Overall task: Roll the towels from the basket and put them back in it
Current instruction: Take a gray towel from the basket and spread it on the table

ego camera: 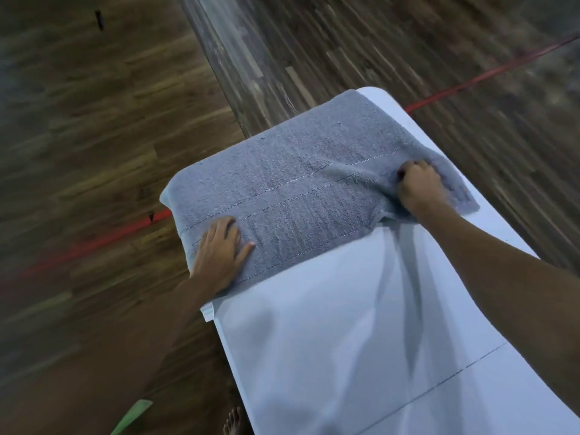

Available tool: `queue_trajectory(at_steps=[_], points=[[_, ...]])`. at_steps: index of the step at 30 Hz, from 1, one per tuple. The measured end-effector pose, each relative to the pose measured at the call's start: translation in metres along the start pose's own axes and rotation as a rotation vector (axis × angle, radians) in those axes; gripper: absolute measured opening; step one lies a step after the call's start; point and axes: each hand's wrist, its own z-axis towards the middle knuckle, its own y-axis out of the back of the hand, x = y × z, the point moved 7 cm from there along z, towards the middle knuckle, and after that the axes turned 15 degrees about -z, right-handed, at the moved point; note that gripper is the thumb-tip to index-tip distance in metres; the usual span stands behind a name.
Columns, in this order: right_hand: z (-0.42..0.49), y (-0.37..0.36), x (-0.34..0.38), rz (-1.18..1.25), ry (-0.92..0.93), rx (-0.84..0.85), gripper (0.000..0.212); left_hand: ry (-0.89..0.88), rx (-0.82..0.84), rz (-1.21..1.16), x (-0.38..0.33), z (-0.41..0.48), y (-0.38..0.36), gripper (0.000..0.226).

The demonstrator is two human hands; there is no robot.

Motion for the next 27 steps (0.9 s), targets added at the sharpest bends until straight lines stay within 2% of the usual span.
queue_trajectory(at_steps=[3, 6, 9, 14, 20, 27], points=[[0.007, -0.010, 0.018, -0.002, -0.117, 0.061, 0.060, 0.037, -0.083, 0.001, 0.005, -0.001, -0.009, 0.059], [-0.002, -0.023, 0.036, 0.134, -0.190, 0.146, 0.090, 0.030, -0.084, 0.025, 0.006, -0.004, -0.019, 0.067], [-0.022, -0.046, 0.037, 0.031, -0.126, 0.081, 0.090, 0.046, -0.011, 0.072, 0.003, -0.011, -0.027, 0.074], [-0.071, -0.056, -0.006, 0.032, -0.110, -0.029, 0.092, 0.090, 0.032, 0.085, -0.032, -0.070, -0.052, 0.079], [-0.180, -0.074, -0.103, -0.006, -0.147, 0.008, 0.097, 0.093, 0.112, 0.137, -0.095, -0.177, -0.096, 0.082], [-0.294, -0.102, -0.207, 0.099, -0.127, 0.079, 0.097, 0.062, 0.123, 0.149, -0.174, -0.301, -0.150, 0.086]])
